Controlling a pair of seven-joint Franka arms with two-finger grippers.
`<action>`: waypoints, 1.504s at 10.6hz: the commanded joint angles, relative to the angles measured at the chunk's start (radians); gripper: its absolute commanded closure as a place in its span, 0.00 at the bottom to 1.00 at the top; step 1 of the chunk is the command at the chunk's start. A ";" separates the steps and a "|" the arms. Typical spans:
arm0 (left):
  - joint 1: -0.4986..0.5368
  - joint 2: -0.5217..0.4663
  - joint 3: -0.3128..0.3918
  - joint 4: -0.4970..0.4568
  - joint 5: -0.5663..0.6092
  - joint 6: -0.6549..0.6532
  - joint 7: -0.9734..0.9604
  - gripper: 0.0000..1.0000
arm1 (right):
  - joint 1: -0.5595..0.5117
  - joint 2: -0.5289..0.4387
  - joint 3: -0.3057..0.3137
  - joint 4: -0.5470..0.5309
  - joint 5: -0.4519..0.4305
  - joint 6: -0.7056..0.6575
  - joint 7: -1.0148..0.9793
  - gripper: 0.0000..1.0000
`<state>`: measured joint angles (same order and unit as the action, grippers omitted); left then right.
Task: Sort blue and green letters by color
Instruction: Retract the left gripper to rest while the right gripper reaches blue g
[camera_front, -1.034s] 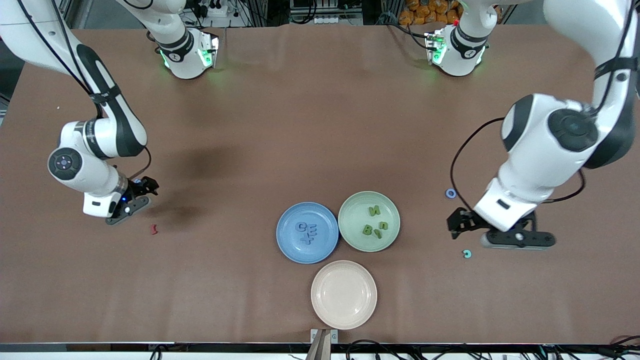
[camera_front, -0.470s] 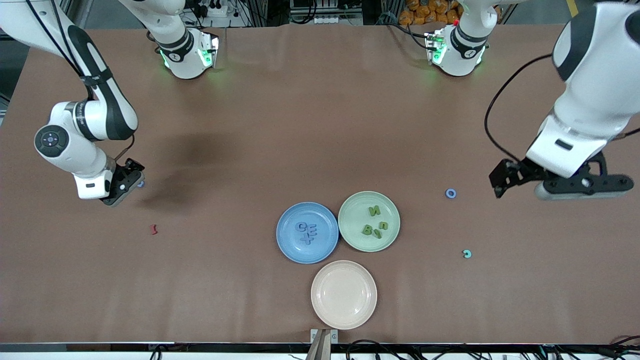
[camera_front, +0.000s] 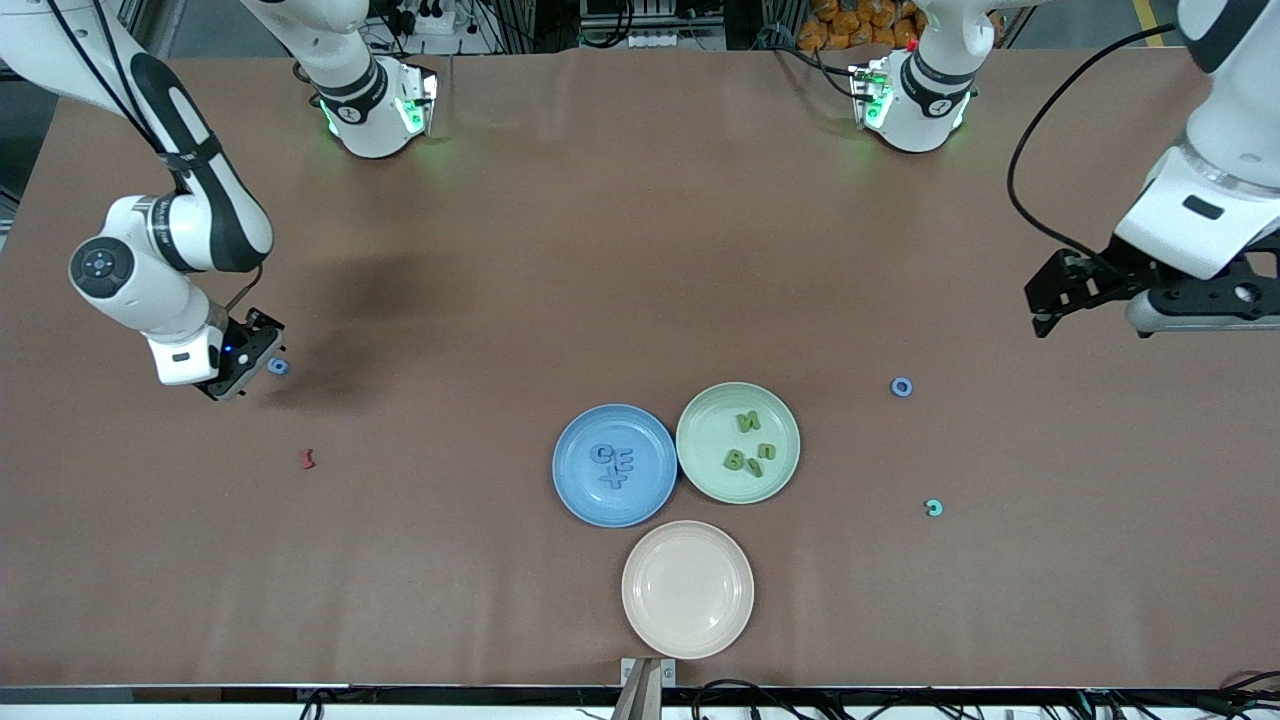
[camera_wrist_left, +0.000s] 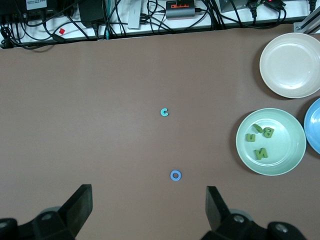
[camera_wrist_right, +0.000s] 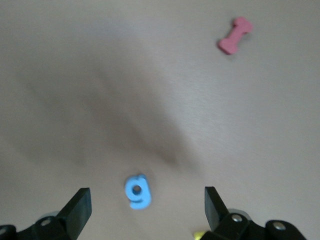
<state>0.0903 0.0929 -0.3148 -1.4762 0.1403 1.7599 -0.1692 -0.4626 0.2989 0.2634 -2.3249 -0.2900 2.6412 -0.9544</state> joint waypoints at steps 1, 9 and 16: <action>0.017 -0.044 0.019 -0.026 -0.025 -0.037 0.050 0.00 | -0.070 0.045 0.019 -0.047 -0.004 0.085 -0.070 0.00; 0.097 -0.039 0.019 -0.022 -0.054 -0.065 0.043 0.00 | -0.094 0.143 0.017 0.009 -0.004 0.111 -0.080 0.00; 0.155 -0.025 0.019 -0.022 -0.070 -0.068 0.197 0.00 | -0.119 0.141 0.020 0.016 -0.003 0.111 -0.138 0.97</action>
<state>0.2193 0.0792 -0.2928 -1.4944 0.0980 1.6993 -0.0148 -0.5403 0.4278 0.2643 -2.3179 -0.2900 2.7384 -1.0326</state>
